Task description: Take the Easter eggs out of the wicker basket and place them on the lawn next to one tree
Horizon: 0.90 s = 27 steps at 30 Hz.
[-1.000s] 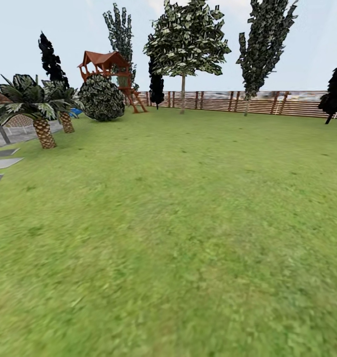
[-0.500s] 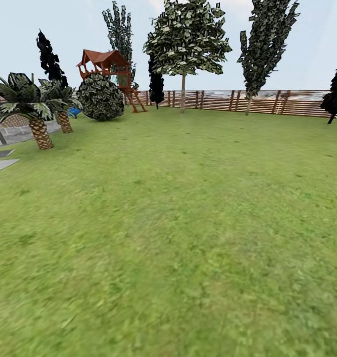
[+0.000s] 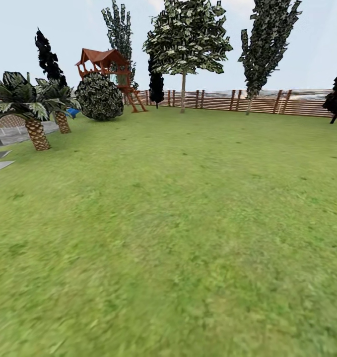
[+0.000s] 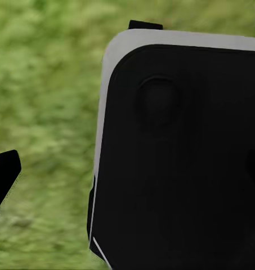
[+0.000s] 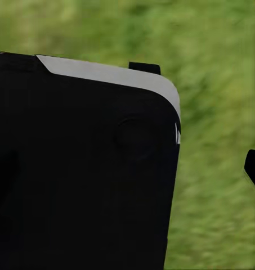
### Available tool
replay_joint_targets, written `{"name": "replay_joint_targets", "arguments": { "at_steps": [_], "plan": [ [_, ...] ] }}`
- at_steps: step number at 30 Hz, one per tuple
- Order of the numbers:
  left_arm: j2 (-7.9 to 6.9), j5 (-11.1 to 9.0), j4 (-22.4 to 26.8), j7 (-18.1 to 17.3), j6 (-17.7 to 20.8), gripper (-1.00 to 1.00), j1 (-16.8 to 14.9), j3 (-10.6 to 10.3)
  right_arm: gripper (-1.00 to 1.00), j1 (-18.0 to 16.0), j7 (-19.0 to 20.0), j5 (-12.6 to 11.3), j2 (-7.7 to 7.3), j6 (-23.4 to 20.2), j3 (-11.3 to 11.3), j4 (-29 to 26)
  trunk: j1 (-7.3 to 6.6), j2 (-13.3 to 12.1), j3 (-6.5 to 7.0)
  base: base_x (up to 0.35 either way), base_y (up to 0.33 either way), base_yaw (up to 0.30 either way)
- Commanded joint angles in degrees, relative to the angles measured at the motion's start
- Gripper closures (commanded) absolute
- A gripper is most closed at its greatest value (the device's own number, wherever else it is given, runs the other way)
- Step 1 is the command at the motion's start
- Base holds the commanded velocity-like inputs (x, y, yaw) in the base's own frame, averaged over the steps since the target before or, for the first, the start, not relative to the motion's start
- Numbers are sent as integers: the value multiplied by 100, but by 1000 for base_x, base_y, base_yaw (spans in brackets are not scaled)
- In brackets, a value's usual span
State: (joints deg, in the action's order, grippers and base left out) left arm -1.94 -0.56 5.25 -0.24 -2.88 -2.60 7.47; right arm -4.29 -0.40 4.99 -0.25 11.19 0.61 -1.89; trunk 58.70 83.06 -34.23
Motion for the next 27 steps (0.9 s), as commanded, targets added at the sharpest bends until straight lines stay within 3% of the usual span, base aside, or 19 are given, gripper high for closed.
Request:
{"name": "replay_joint_targets", "arguments": {
  "at_steps": [1, 27],
  "plan": [
    [1, -6, -6, -3, -19, -100, -4, 28, -100, -3, -4, 51, -1, 15, 0, 4, 3, 2, -5, 324, 0, 0],
    [-1, -6, -2, -3, -19, -100, -4, 33, -100, -3, -4, 55, 7, 22, 14, 22, 3, 2, -5, 324, 0, 0]
  ]
}}
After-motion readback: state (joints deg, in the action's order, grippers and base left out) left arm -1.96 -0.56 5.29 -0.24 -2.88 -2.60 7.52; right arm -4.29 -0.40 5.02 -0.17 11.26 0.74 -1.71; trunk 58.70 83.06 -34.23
